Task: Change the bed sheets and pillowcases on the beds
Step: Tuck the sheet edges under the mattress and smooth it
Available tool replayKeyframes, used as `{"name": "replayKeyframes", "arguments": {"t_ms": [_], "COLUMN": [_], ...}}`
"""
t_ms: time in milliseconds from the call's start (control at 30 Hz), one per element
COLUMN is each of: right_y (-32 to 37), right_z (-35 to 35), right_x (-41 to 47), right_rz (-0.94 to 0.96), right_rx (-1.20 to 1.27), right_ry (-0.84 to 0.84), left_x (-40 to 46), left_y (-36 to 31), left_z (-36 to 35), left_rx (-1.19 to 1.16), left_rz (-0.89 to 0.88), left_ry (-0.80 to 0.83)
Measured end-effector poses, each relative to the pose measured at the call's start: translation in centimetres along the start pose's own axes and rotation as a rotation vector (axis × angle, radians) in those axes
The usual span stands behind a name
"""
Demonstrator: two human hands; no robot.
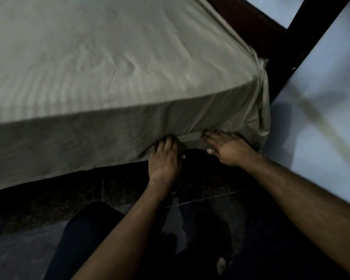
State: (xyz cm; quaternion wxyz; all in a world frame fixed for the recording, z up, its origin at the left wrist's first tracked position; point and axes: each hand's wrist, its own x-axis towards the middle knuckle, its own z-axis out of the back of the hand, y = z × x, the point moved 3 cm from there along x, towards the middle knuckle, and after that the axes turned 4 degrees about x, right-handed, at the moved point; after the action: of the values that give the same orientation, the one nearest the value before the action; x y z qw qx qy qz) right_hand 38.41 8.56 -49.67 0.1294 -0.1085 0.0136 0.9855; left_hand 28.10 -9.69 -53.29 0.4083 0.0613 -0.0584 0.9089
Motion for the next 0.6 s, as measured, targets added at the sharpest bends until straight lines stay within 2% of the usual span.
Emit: {"name": "replayKeyframes", "arguments": {"t_ms": [67, 167, 367, 467, 600], "right_y": [0.2, 0.9, 0.3, -0.6, -2.5], "right_z": [-0.6, -1.3, -3.1, -4.0, -4.1], "right_x": [0.2, 0.3, -0.1, -0.6, 1.4], "right_rz": [-0.037, -0.194, -0.162, -0.149, -0.168], "right_rx": [0.019, 0.129, 0.227, 0.176, 0.163], "right_ry": [-0.049, -0.125, -0.272, -0.271, -0.195], "left_x": [0.1, 0.4, -0.4, 0.3, 1.6], "left_y": [0.6, 0.4, 2.5, 1.6, -2.0], "left_z": [-0.3, -1.1, -3.7, -2.9, -2.5], "left_rx": [0.000, -0.030, -0.018, -0.039, -0.124], "left_rz": [-0.011, 0.024, -0.070, -0.076, -0.350], "left_ry": [-0.019, -0.045, -0.138, -0.198, -0.138]}}
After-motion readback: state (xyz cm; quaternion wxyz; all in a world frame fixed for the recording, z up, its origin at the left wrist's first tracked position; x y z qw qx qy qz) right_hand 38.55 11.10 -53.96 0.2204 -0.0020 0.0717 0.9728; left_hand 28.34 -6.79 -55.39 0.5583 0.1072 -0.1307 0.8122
